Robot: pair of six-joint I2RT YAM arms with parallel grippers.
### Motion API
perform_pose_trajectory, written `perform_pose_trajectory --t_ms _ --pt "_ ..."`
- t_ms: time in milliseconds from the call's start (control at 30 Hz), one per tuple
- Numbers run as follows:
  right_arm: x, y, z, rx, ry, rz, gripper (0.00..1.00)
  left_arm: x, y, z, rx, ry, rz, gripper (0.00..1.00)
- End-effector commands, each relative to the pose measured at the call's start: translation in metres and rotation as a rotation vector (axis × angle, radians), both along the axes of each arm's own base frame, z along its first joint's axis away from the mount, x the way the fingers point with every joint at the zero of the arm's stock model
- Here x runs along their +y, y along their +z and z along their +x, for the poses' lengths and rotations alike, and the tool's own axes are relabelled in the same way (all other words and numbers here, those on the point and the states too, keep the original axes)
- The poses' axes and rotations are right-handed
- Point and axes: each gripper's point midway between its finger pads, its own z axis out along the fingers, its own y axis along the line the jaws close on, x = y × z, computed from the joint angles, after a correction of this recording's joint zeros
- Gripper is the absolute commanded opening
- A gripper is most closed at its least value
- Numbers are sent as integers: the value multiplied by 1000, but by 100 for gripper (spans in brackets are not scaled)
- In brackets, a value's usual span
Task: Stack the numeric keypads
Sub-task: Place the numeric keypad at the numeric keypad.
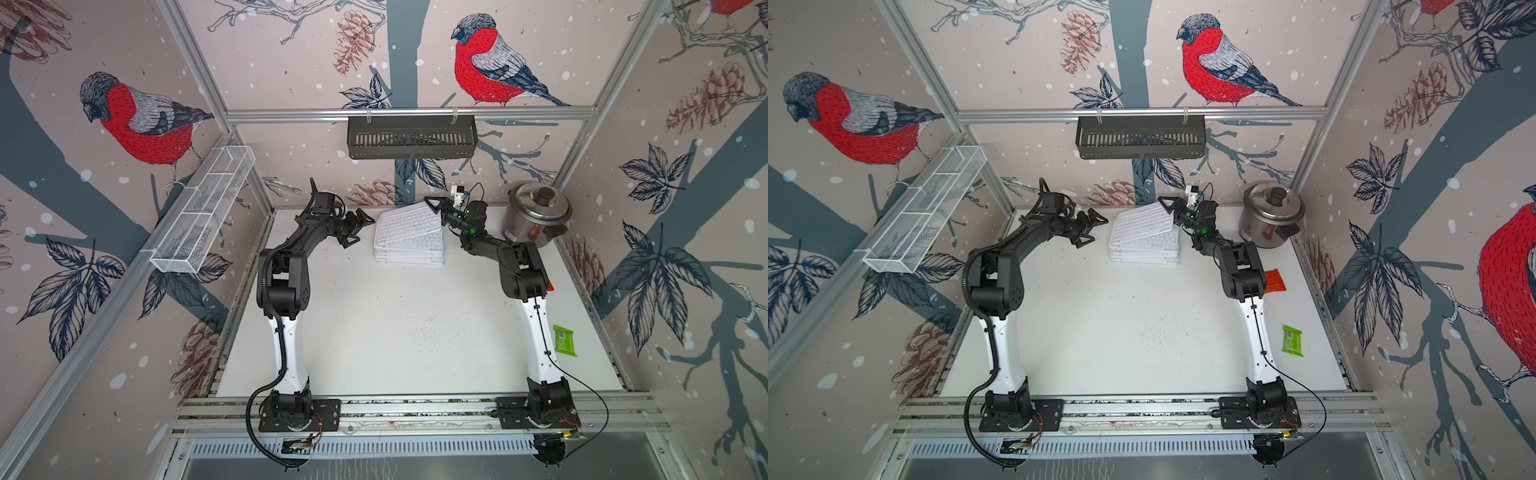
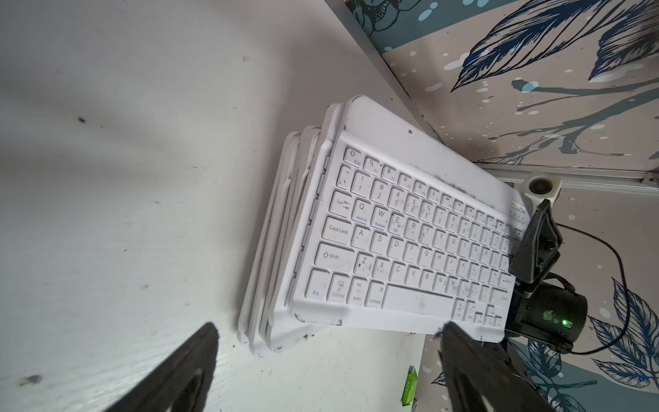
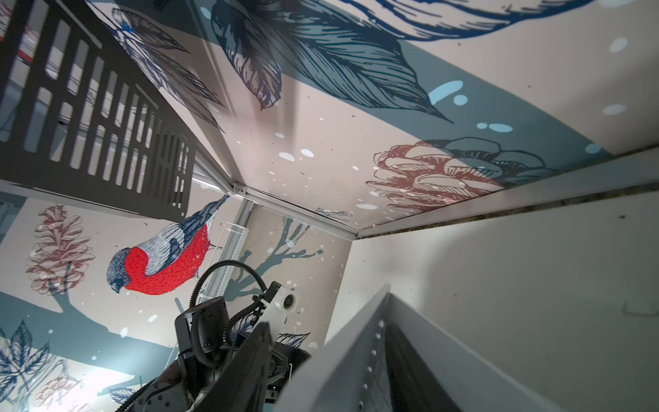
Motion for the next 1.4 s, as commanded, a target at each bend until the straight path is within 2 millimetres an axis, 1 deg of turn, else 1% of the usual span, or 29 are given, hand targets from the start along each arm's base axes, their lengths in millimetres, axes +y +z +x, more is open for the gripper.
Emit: perform_pose_trajectory --t_ms 0,200,333,467,533,600,700,733,833,1000,1133,1167,1233,1367 --pt "3 -16 0 -7 15 -95 55 -1 -4 -1 13 -13 3 96" --pt "-11 -32 3 10 -23 -222 79 -6 -12 -1 24 -25 3 96" --pt "-20 -37 3 18 -31 -255 90 -10 -15 0 24 -38 11 97" --pt "-29 -36 1 12 -49 -284 96 -13 -18 0 28 -50 19 97" --pt "-35 -34 1 3 -58 -308 100 -11 -17 3 22 -52 38 96" --pt "-40 -31 0 -6 -74 -346 100 -7 -16 9 7 -52 70 96" --pt "-46 -22 0 -27 -92 -392 100 8 -20 25 8 -28 149 96" --pt "-49 -20 0 -30 -100 -403 100 9 -20 31 5 -31 160 96" --pt "-59 -15 0 -37 -132 -448 99 2 -22 40 -5 -47 157 96" --pt "-74 -20 -6 -14 -175 -535 100 -11 -32 39 3 -63 161 96" --pt "-81 -23 -17 -1 -183 -562 100 -25 -26 39 -18 -78 155 97" --pt "-83 -27 -20 8 -184 -567 100 -29 -24 39 -25 -82 157 96" --pt "-88 -26 -26 16 -193 -571 99 -35 -25 37 -23 -90 153 96" --pt "-98 -29 -37 33 -208 -606 100 -43 -22 31 -15 -104 158 97"
